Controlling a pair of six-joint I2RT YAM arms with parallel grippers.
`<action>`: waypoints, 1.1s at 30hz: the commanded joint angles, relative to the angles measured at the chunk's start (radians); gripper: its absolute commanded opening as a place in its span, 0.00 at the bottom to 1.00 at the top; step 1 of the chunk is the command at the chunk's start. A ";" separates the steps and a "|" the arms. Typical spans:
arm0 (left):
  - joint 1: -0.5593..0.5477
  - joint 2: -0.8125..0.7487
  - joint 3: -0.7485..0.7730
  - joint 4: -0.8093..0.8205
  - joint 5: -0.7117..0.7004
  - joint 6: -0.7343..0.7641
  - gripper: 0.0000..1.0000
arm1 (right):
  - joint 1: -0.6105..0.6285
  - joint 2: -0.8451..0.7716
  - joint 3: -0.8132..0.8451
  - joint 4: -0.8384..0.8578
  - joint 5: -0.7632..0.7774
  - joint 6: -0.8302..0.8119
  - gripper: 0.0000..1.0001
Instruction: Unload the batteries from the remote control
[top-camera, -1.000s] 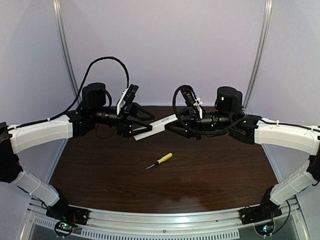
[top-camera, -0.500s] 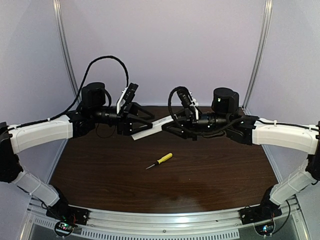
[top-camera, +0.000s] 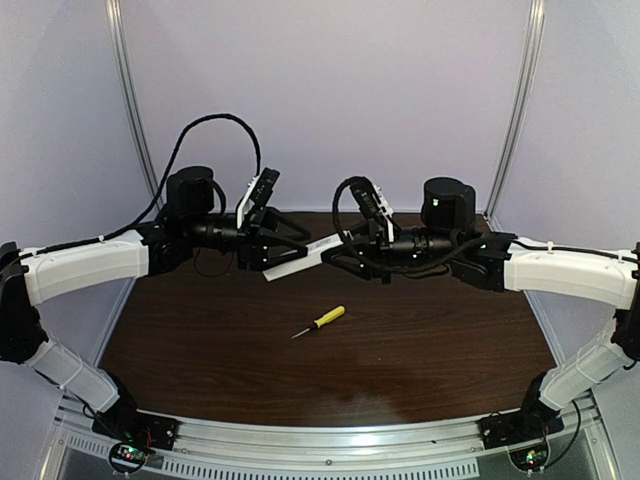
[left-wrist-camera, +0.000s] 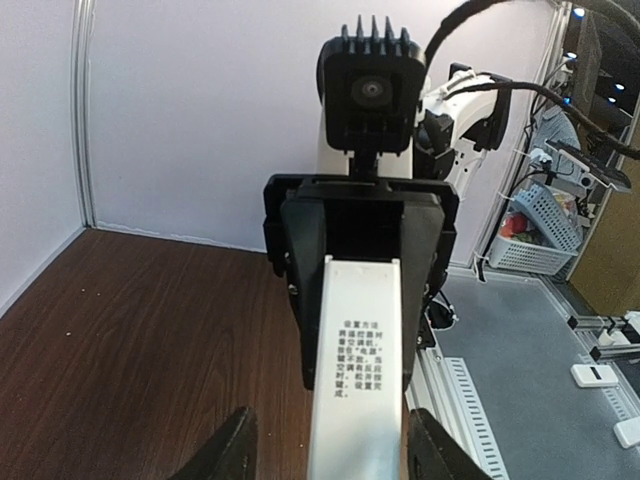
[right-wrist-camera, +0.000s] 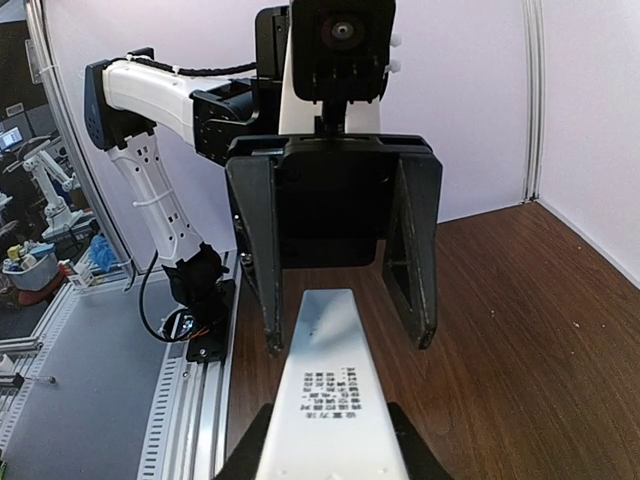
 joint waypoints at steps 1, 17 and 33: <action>0.003 0.011 -0.010 0.014 -0.013 -0.003 0.49 | 0.010 -0.005 0.035 0.010 0.035 -0.015 0.00; 0.000 0.026 -0.007 -0.014 -0.023 0.006 0.42 | 0.015 -0.015 0.035 0.015 0.082 -0.015 0.00; 0.000 0.030 0.003 -0.034 -0.027 0.017 0.28 | 0.015 -0.064 0.007 0.023 0.136 -0.024 0.00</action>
